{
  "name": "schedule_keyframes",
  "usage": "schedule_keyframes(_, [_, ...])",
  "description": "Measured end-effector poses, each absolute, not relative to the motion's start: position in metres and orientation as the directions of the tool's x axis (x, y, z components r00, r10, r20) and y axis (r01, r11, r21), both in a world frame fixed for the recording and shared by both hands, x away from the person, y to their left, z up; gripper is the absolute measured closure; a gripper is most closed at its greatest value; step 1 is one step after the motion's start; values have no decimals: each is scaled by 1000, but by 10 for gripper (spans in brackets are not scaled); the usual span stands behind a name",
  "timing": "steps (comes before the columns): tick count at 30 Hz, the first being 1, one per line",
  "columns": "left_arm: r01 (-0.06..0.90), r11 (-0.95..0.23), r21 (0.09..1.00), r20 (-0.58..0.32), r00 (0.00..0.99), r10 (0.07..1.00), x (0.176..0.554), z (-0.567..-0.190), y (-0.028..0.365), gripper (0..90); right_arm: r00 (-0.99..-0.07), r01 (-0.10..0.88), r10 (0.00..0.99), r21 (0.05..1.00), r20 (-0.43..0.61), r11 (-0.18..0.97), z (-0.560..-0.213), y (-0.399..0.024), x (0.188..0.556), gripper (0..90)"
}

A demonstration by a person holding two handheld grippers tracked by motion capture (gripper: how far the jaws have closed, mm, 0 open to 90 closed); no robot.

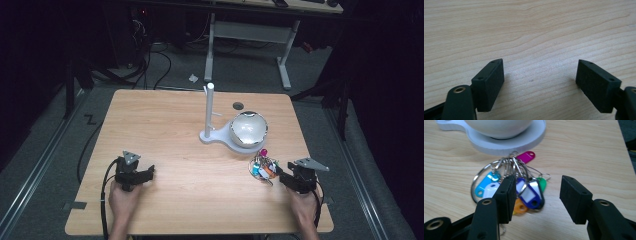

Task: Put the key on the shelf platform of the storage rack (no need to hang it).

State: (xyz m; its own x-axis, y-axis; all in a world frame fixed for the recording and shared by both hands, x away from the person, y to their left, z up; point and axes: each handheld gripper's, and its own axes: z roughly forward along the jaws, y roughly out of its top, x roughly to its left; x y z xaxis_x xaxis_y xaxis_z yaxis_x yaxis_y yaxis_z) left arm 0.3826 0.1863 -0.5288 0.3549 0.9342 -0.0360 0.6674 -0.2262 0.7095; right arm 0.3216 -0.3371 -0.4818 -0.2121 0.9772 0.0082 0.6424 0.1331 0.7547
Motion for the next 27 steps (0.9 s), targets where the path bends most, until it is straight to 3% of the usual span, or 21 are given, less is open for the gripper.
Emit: schedule_keyframes(27, [668,-226,709,-36,355,934,383,-529,186,231,-303,659,953,717,-23,227,-492,-294,350,469])
